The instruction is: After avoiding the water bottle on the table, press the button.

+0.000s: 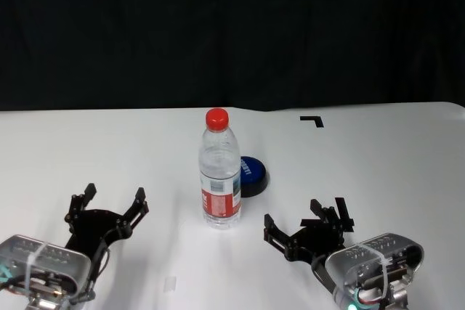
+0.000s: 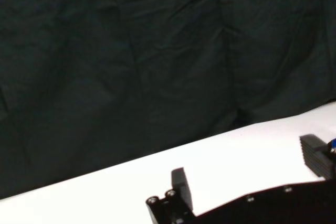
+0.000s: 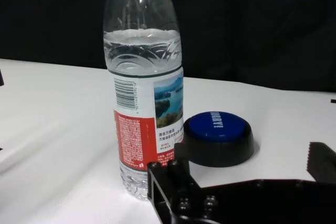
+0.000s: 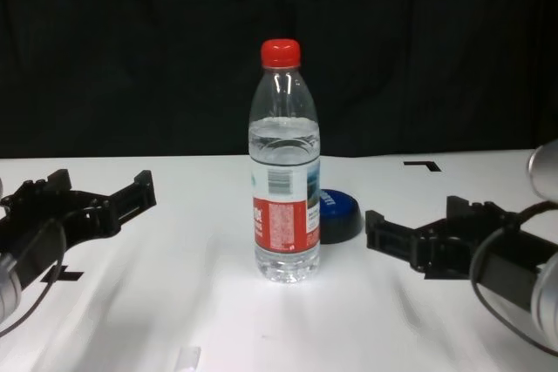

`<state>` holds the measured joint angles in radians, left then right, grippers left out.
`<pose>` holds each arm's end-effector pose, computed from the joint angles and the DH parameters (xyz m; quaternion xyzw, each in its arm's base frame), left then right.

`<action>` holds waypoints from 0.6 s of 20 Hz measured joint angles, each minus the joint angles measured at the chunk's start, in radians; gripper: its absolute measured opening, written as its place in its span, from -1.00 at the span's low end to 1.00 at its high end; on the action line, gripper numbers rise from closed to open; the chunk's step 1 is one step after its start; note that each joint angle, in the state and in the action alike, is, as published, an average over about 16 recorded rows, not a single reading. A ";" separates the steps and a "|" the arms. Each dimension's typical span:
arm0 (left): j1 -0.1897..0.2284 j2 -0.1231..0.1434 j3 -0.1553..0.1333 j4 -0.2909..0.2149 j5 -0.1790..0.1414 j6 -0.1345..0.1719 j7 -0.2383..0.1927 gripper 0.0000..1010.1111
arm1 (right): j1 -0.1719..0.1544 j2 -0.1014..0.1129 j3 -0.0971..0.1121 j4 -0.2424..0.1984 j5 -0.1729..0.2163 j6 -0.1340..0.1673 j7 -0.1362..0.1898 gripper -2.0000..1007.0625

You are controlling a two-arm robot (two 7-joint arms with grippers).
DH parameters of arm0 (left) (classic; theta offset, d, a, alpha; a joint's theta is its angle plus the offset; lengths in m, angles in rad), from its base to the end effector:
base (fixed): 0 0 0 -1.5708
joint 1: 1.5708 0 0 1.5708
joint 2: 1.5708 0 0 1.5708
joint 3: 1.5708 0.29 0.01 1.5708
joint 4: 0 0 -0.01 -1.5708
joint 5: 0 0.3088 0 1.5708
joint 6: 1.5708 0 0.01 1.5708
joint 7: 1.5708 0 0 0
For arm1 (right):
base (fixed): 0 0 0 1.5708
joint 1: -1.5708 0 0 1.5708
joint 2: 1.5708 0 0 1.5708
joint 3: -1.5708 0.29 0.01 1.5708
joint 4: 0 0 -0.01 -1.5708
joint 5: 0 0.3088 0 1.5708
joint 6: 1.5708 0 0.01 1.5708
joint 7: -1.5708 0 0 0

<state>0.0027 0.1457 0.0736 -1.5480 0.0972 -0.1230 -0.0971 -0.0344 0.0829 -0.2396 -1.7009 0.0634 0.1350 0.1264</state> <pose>0.3267 0.0204 -0.3072 0.0563 -0.1150 0.6331 0.7634 0.3088 0.0560 -0.2762 -0.0248 0.0159 -0.5631 0.8259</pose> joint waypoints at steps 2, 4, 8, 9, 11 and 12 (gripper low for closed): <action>0.000 0.000 0.000 0.000 0.000 0.000 0.000 1.00 | 0.000 0.000 0.001 0.000 0.001 0.000 0.000 0.99; 0.000 0.000 0.000 0.000 0.000 0.000 0.000 1.00 | 0.000 -0.001 0.001 0.000 0.002 0.000 0.001 0.99; 0.000 0.000 0.000 0.000 0.000 0.000 0.000 1.00 | -0.001 -0.001 0.002 0.000 0.004 -0.001 0.001 0.99; 0.000 0.000 0.000 0.000 0.000 0.000 0.000 1.00 | -0.001 -0.001 0.002 0.000 0.004 -0.001 0.001 0.99; 0.000 0.000 0.000 0.000 0.000 0.000 0.000 1.00 | -0.001 -0.002 0.002 0.000 0.004 -0.001 0.001 0.99; 0.000 0.000 0.000 0.000 0.000 0.000 0.000 1.00 | -0.001 -0.002 0.003 0.000 0.004 -0.001 0.002 0.99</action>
<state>0.0027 0.1457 0.0736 -1.5480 0.0972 -0.1230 -0.0971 -0.0352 0.0812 -0.2371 -1.7012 0.0679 0.1343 0.1279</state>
